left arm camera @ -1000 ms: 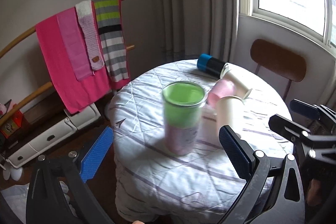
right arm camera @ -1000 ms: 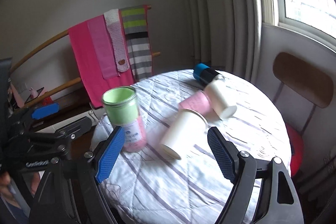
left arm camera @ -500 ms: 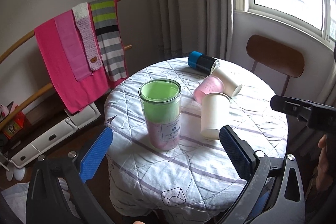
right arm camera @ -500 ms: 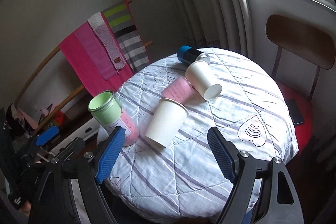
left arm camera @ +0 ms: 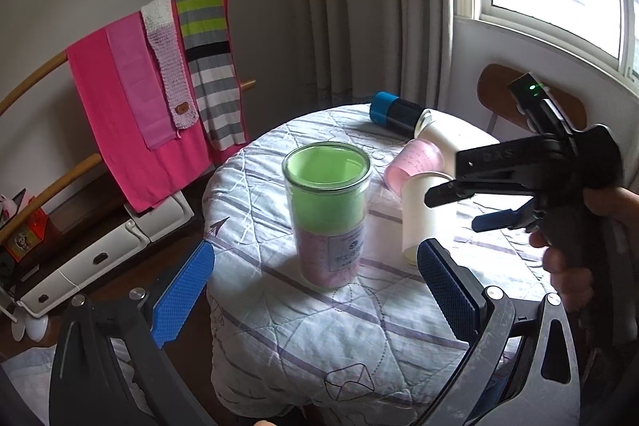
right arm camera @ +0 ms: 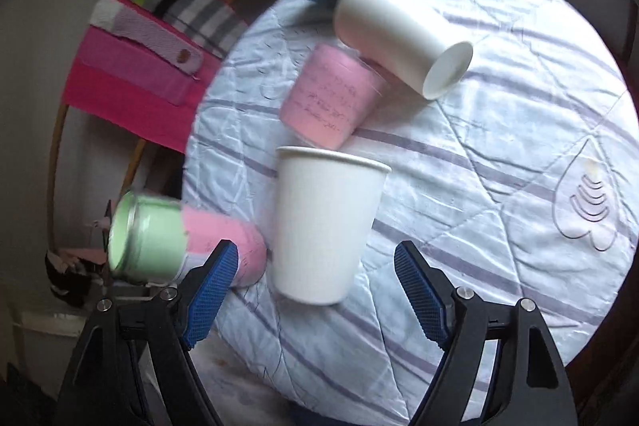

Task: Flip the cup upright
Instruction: 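Grasp the white paper cup lying on its side with the right gripper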

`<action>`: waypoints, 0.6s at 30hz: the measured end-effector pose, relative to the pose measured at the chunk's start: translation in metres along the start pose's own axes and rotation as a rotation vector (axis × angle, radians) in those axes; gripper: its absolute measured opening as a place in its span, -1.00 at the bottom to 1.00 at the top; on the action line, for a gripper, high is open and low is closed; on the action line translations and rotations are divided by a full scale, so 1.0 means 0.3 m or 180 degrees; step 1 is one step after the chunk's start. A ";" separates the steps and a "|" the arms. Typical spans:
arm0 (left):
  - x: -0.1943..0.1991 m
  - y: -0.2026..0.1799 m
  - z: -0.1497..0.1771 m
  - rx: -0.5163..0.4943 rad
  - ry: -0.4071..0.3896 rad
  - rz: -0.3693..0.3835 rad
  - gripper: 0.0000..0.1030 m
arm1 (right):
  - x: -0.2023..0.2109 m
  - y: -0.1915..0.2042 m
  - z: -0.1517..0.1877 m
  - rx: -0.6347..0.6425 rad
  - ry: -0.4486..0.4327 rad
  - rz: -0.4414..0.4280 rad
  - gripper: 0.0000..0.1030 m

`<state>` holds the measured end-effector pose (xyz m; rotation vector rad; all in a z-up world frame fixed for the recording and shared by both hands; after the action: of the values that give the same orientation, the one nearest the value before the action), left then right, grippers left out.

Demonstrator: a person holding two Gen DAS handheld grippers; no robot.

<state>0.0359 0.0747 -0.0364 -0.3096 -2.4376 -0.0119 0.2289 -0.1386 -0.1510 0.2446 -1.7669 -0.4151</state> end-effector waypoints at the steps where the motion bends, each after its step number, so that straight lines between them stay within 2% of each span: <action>1: -0.007 0.010 0.000 0.0007 -0.0001 0.0001 1.00 | -0.017 0.004 -0.012 -0.0044 0.0027 -0.0040 0.59; 5: -0.036 0.051 -0.005 0.0066 0.0034 -0.0069 1.00 | -0.078 0.025 -0.048 -0.0038 0.0209 -0.0091 0.59; 7: -0.049 0.064 -0.006 0.0106 0.0049 -0.0045 1.00 | -0.088 0.031 -0.053 0.0006 0.0143 -0.0035 0.44; 8: -0.056 0.069 -0.007 0.0123 0.0058 -0.0034 1.00 | -0.090 0.024 -0.055 0.0019 0.0118 -0.0035 0.24; 9: -0.062 0.071 -0.006 0.0135 0.0064 -0.0035 1.00 | -0.092 0.020 -0.052 0.0033 0.0097 -0.0067 0.24; 14: -0.094 0.072 -0.002 0.0143 0.0118 -0.0025 1.00 | -0.045 0.004 -0.011 0.0238 -0.0238 -0.0102 0.24; 18: -0.111 0.053 0.003 0.0118 0.0162 -0.0020 1.00 | 0.005 -0.013 0.034 0.0403 -0.0669 0.0023 0.24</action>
<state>0.0638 0.0829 -0.0591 -0.2817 -2.3856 0.0224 0.2184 -0.1414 -0.1534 0.2925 -2.0032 -0.3335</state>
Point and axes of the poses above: each gripper's, at about its wrist camera, not at the fingertips, and x roughly against the way its jaws point, y to its left, z to its underside, the point moved 1 cm from there along -x, roughly the way its jaws point, and after that the axes turned 14 degrees about z, right-handed, at the moved point
